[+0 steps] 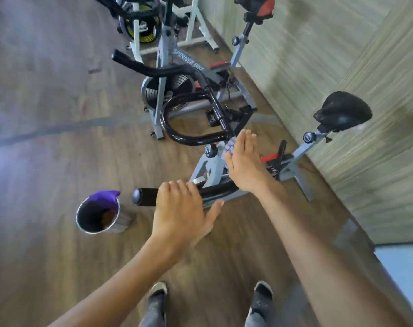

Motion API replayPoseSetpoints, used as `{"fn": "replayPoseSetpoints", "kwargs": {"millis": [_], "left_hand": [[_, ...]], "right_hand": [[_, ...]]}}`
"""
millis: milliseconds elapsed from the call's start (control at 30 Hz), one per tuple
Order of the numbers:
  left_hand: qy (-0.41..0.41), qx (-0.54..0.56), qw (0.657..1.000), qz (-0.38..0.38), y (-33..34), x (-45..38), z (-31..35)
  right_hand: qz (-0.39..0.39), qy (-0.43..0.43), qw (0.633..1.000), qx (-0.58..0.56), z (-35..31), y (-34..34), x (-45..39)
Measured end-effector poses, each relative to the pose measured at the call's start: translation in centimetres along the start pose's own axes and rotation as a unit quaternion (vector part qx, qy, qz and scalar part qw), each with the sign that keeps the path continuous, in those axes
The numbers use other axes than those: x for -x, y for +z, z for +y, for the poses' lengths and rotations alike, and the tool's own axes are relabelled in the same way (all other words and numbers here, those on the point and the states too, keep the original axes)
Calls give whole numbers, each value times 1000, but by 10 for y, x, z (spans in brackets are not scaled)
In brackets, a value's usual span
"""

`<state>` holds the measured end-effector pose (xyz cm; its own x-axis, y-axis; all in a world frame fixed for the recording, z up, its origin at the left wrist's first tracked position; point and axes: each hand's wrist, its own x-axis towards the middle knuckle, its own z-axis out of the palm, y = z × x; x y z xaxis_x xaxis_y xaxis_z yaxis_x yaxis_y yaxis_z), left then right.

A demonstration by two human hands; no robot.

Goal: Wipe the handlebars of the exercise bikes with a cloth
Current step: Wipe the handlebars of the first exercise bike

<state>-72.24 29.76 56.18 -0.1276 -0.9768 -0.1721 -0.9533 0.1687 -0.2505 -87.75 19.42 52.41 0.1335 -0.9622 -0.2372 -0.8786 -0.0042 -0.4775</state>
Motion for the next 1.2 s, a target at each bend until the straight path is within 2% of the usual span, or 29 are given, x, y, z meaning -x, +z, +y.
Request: {"fn": "replayPoseSetpoints", "kwargs": {"millis": [67,200,333,433,600,767,933,1033,1200], "left_hand": [[-27,34,999,-15,0,-4,13],[-105,73,991,22,6,-14,35],[-204,82,974,57,13,-26,49],[-263,97,958,54,18,-40,64],[-287,89,950,86,22,-44,70],[-335,98,933,91,24,-49,77],[-363,103,922,85,23,-54,83],[-395,106,906,104,23,-57,89],[-457,135,869,131,19,-60,101]], "right_hand": [[-26,-36,999,2,5,-7,-17],[-42,-123,992,-5,13,-14,-42],[-53,-216,975,-30,35,-6,-23],[-67,-245,965,-64,51,-1,-8],[-59,-303,951,30,44,-8,-55],[-82,-357,930,9,50,-22,-101],[-128,-441,888,32,65,-25,-81],[-133,-487,862,55,67,-30,-88],[-111,-489,861,87,47,-35,-139]]}}
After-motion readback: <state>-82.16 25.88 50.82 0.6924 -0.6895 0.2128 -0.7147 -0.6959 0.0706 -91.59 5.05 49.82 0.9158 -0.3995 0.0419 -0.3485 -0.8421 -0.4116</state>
